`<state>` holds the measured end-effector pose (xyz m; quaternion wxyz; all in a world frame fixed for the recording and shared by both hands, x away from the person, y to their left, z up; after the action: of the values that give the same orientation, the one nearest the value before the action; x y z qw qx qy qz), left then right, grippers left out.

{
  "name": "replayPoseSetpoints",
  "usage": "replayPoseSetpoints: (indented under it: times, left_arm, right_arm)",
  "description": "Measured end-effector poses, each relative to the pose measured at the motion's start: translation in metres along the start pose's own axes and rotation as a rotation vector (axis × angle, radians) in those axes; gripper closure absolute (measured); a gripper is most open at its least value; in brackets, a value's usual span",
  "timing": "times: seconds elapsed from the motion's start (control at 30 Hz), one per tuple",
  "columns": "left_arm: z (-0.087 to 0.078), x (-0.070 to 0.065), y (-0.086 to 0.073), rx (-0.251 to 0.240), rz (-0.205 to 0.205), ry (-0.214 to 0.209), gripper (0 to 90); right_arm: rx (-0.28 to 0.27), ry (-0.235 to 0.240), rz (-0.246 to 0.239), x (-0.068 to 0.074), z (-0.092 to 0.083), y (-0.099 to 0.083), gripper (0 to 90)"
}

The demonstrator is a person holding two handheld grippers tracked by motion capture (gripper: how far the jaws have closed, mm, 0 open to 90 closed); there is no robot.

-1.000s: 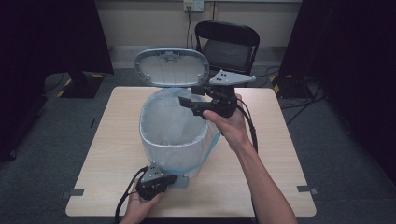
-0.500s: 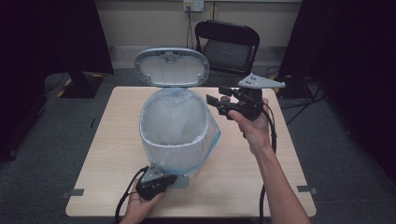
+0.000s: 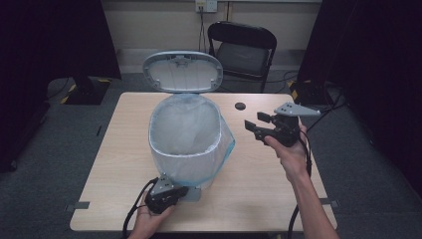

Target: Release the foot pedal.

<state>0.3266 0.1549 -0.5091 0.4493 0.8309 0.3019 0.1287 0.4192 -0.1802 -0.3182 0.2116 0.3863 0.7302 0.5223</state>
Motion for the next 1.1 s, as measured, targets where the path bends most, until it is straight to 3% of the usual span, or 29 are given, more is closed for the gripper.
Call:
replayPoseSetpoints:
  times: [0.17,0.27,0.4,0.57,0.67,0.83,0.93,1.03,1.1]
  left_arm:
    - [0.000,0.000,0.000,-0.001,-0.008,0.002,90.0]
    - [0.000,0.000,0.000,-0.002,-0.012,-0.001,90.0]
    - [0.000,0.001,0.000,-0.003,-0.014,-0.005,90.0]
    - [0.000,0.001,0.000,-0.004,-0.016,-0.007,90.0]
    - [0.000,0.001,0.000,-0.005,-0.016,-0.008,90.0]
    - [0.000,0.000,0.000,-0.005,-0.012,-0.001,89.9]
    - [0.000,0.000,0.000,-0.008,-0.022,-0.009,89.6]
    - [-0.001,-0.001,0.001,-0.005,-0.020,-0.008,88.1]
    - [-0.001,0.000,0.001,-0.005,-0.011,-0.004,88.0]
  right_arm:
    - [0.047,-0.046,0.040,-0.009,-0.003,-0.030,40.3]
    - [0.074,-0.031,0.086,-0.013,-0.005,-0.047,36.3]
    - [0.120,-0.071,0.134,-0.021,-0.007,-0.074,30.1]
    - [0.202,-0.143,0.139,-0.029,0.000,-0.117,24.2]
    - [0.245,-0.172,0.167,-0.035,0.006,-0.145,22.2]
    - [0.342,-0.208,0.154,-0.038,0.011,-0.175,21.7]
    - [0.357,-0.243,0.149,-0.039,0.011,-0.185,19.7]
    - [0.388,-0.269,0.118,-0.038,0.014,-0.194,18.2]
    - [0.379,-0.281,0.088,-0.036,0.015,-0.198,15.8]
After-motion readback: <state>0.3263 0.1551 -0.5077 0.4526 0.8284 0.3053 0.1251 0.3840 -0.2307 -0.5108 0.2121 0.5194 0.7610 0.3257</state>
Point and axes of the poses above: each handheld gripper's, and its own axes: z roughly forward along the jaws, y roughly out of its top, x roughly to its left, the point moved 2 cm from there along z, roughly forward along the jaws, and after that the axes turned 2 degrees about z, right-handed, at the moved point
